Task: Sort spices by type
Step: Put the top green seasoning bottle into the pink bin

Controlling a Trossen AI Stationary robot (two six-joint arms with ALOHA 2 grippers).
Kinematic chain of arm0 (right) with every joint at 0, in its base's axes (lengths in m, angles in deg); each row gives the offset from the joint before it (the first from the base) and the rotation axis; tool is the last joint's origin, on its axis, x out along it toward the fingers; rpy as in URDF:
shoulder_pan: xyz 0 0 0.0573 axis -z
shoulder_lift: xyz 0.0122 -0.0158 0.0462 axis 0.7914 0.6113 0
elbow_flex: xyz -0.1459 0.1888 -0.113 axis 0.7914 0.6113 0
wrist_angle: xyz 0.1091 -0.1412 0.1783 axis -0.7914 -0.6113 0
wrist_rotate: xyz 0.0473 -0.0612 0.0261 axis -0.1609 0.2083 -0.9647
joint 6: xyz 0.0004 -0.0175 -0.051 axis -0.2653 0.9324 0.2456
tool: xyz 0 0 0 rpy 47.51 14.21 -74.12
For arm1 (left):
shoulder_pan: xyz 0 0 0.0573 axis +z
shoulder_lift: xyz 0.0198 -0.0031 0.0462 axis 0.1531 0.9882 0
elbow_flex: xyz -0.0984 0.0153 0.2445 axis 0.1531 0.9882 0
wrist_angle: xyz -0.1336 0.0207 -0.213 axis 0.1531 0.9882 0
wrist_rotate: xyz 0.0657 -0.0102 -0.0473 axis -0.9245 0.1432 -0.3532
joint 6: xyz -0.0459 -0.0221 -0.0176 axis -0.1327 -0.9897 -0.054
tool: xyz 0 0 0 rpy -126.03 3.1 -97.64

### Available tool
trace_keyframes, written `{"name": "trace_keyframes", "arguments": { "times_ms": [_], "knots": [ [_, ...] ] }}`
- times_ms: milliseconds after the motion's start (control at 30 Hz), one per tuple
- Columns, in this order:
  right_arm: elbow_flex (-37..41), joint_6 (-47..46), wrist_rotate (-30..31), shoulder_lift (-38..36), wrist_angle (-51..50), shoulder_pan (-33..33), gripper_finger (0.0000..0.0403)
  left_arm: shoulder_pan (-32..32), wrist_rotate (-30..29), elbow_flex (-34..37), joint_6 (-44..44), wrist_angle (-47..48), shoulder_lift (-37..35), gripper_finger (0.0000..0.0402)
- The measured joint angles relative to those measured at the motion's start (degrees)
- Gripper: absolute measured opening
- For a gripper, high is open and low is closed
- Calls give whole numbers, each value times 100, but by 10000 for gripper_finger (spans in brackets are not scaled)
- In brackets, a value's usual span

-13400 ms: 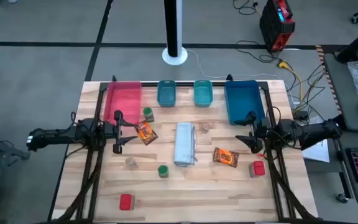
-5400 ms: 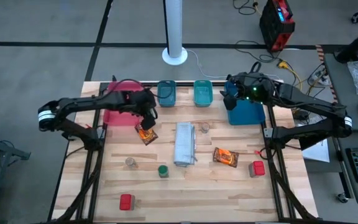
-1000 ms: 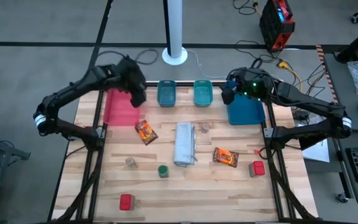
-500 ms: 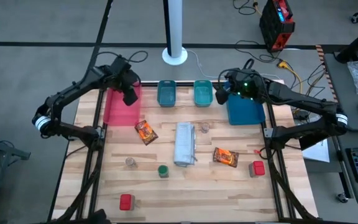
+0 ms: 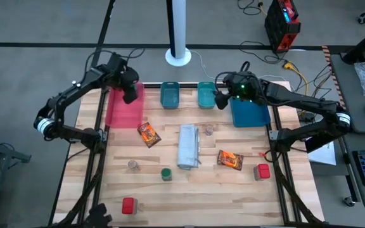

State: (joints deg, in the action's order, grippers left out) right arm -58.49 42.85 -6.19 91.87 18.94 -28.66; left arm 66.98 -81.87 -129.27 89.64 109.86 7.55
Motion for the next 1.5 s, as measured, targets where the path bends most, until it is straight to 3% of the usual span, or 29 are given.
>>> {"name": "trace_keyframes", "arguments": {
  "times_ms": [633, 1333, 1500],
  "knots": [
    [0, 154, 9, -5, 414, 0, 343, 374, 242, 99, 240, 55, 419, 187],
    [2, -23, 9, -4, 429, 0, 343, 391, 224, 777, 65, -893, 469, 187],
    [2, -104, 8, -4, 428, 0, 343, 391, 214, 818, 107, -961, 467, 228]
  ]
}}
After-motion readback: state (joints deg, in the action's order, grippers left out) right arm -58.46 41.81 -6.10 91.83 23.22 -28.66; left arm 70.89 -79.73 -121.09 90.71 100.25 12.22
